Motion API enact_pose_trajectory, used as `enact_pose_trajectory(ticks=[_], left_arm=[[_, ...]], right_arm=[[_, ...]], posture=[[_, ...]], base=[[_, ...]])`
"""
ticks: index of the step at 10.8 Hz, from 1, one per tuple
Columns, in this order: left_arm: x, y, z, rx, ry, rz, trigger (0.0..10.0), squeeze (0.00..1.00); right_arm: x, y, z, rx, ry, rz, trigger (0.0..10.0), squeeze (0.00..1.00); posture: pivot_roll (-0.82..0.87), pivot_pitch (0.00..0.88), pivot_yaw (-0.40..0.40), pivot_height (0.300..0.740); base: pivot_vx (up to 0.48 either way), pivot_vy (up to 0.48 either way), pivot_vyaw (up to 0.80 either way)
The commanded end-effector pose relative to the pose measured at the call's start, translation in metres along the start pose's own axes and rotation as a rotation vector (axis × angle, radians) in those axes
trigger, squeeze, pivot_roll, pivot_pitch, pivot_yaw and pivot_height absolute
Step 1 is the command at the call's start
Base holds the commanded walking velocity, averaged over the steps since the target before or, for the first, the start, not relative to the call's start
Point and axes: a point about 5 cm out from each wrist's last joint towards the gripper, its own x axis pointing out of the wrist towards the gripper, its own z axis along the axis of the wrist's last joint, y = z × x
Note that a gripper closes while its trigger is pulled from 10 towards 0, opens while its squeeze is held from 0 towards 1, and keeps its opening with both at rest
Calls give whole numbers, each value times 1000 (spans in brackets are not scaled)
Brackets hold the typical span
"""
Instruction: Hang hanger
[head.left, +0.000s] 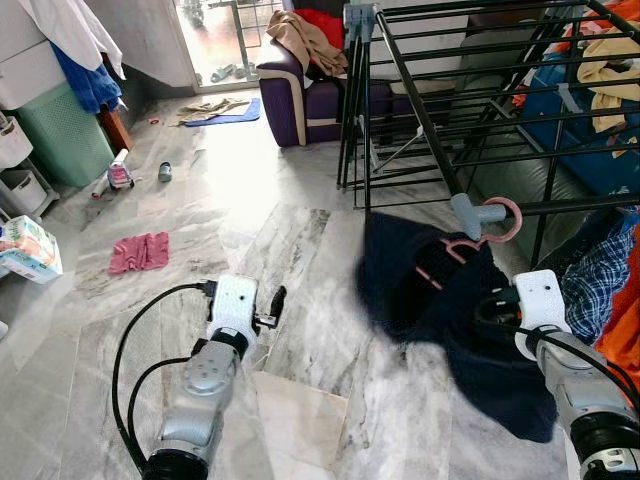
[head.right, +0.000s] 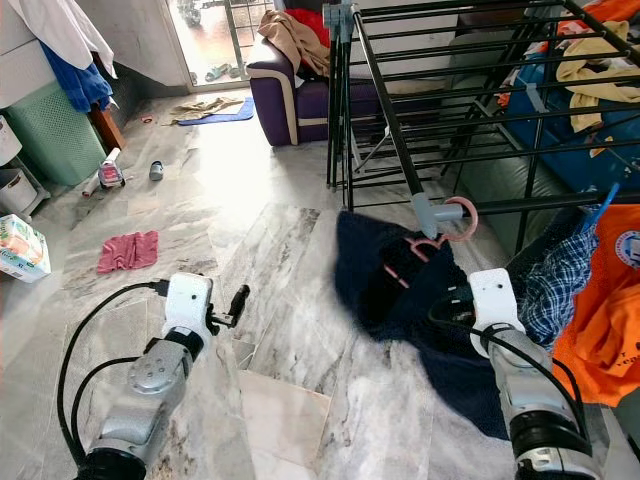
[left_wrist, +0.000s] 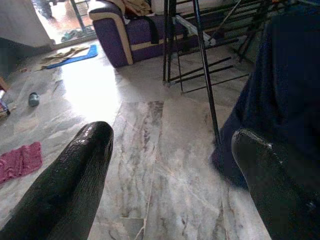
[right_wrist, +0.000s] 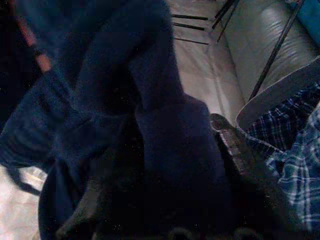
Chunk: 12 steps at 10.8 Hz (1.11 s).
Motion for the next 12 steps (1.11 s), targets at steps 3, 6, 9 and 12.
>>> enact_pose_trajectory(ticks=[3, 6, 9, 12], left_arm=[[-2, 1, -5, 10, 24, 0, 10000, 0], [-3, -3, -9, 7, 42, -16, 10000, 0], [-3, -6, -10, 8, 51, -23, 10000, 0], [-4, -6, -12, 12, 61, -28, 10000, 0]], right_arm=[[1, 4, 2, -4, -3, 20, 10000, 0], [0, 5, 0, 2, -6, 13, 10000, 1000], [4, -1, 10, -7, -18, 26, 10000, 0], [3, -10, 20, -16, -34, 28, 10000, 0]], posture=[[-110, 0, 93, 740], [-113, 0, 90, 740], [-114, 0, 85, 740], [-115, 0, 85, 740]], base=[[0, 0, 0], [0, 0, 0], [0, 0, 0], [0, 0, 0]])
